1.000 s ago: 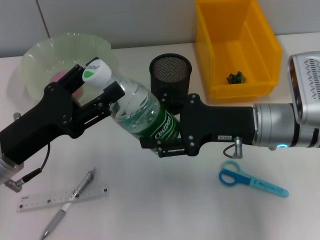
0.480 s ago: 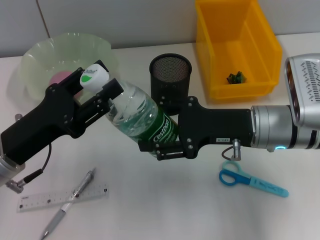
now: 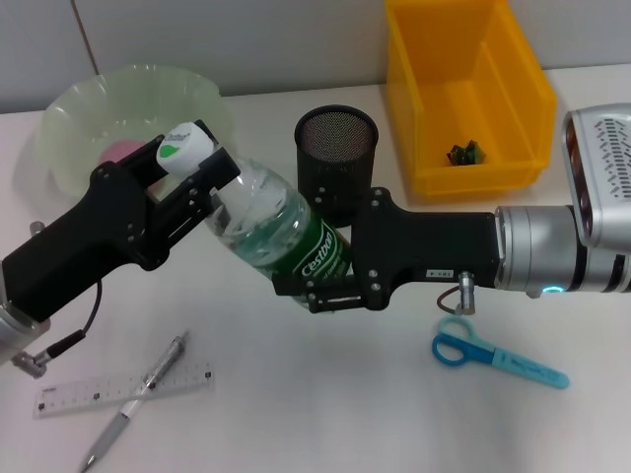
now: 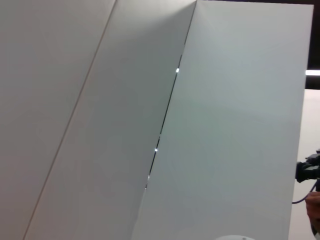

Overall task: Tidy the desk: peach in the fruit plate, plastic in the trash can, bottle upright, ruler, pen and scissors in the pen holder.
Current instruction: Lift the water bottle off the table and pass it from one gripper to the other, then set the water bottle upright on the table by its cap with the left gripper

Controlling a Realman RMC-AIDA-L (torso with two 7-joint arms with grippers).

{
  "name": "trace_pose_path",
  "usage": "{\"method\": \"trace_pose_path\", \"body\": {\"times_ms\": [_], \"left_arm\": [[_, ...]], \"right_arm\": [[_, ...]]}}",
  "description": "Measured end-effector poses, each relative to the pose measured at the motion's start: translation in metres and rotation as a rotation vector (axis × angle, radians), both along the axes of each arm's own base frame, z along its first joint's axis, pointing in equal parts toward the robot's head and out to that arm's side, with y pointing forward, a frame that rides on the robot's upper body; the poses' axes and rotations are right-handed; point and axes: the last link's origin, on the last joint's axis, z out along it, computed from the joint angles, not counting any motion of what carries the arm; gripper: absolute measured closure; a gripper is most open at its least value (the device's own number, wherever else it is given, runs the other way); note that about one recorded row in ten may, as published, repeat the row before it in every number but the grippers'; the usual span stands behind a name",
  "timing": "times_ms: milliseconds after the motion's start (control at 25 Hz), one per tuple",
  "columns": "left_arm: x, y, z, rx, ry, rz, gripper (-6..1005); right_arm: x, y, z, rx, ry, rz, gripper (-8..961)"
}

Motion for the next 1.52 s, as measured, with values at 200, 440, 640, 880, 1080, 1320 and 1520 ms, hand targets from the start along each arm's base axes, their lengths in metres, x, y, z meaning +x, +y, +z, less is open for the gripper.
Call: {"method": "trace_pose_path", "body": {"times_ms": [200,440,640,880,1080,1320,1520], "left_arm": [[0.001,0.0,0.001,0.003,0.002,-0.009,549],[0.002,0.0,0.002,0.003,-0.002,-0.024,549],[0.003,-0.001,0.002,0.004,-0.006,-0.029,550],[0.004,-0.001,0.002,0.004,-0.008,-0.031,550],[0.005,-0.001,0.002,0.005,-0.011,-0.032,551],[0.004,-0.001,0.002,0.008,-0.013,-0.028,552],[0.002,-0.001,0.004,0.019,-0.009,-0.026,553]], "right_arm": [[0.0,0.0,0.0,-0.003,0.001,0.0,182],[0.002,-0.002,0.001,-0.012,0.004,-0.008,182],[0.002,-0.002,0.0,-0.013,0.002,-0.01,156],[0.001,-0.002,0.0,-0.022,0.005,-0.015,139],[0.0,-0.003,0.002,-0.045,0.01,-0.019,132],[0.006,-0.007,0.005,-0.035,0.002,-0.024,129],[0.012,-0.01,0.008,-0.022,0.008,-0.045,129]]}}
